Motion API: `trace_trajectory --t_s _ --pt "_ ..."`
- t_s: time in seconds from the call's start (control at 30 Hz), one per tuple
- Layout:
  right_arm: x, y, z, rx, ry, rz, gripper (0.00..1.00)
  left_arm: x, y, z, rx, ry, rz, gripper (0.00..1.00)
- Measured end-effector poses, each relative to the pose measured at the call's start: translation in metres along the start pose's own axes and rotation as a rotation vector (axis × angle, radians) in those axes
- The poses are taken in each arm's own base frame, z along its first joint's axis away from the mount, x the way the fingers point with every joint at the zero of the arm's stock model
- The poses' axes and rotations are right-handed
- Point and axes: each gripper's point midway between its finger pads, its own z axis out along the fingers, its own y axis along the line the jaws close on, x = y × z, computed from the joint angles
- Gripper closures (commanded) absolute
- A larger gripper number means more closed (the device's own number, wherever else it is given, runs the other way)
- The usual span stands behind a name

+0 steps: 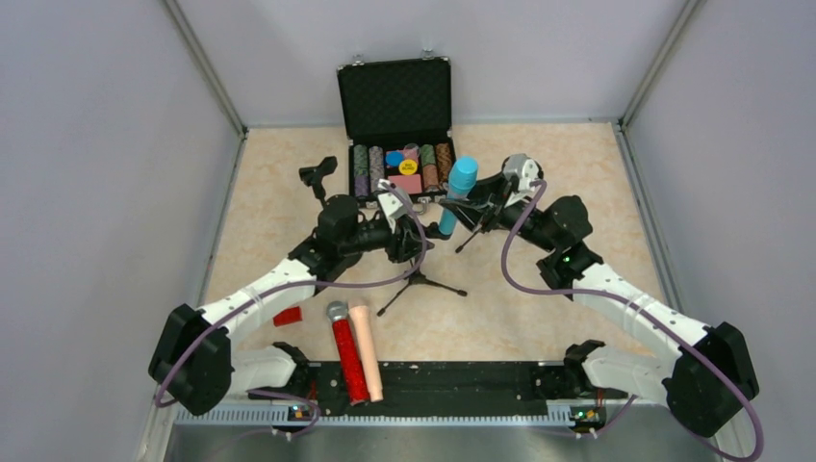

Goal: Attach the microphones to the stand

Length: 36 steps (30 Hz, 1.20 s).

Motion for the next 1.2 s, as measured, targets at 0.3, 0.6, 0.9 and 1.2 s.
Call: trace_trajectory --t_s 0.3,0.6,0.9,1.2 --pt "-0.001 -0.005 0.0 0.024 -0.005 -0.021 1.0 0.0 0.0 0.009 0.012 -0.032 -0.01 1.0" --pt "0.015 -0.003 -0.002 0.012 0.025 0.004 1.0 0.017 -0.002 0.005 0.0 -0.038 0.005 1.0" --pt "0.026 0.004 -0.007 0.003 -0.003 0.041 1.0 0.027 -0.006 -0.003 -0.017 -0.061 0.035 1.0" --pt "0.029 0.005 -0.006 0.015 -0.023 0.039 1.0 0.028 -0.005 -0.003 -0.024 -0.079 0.041 1.0"
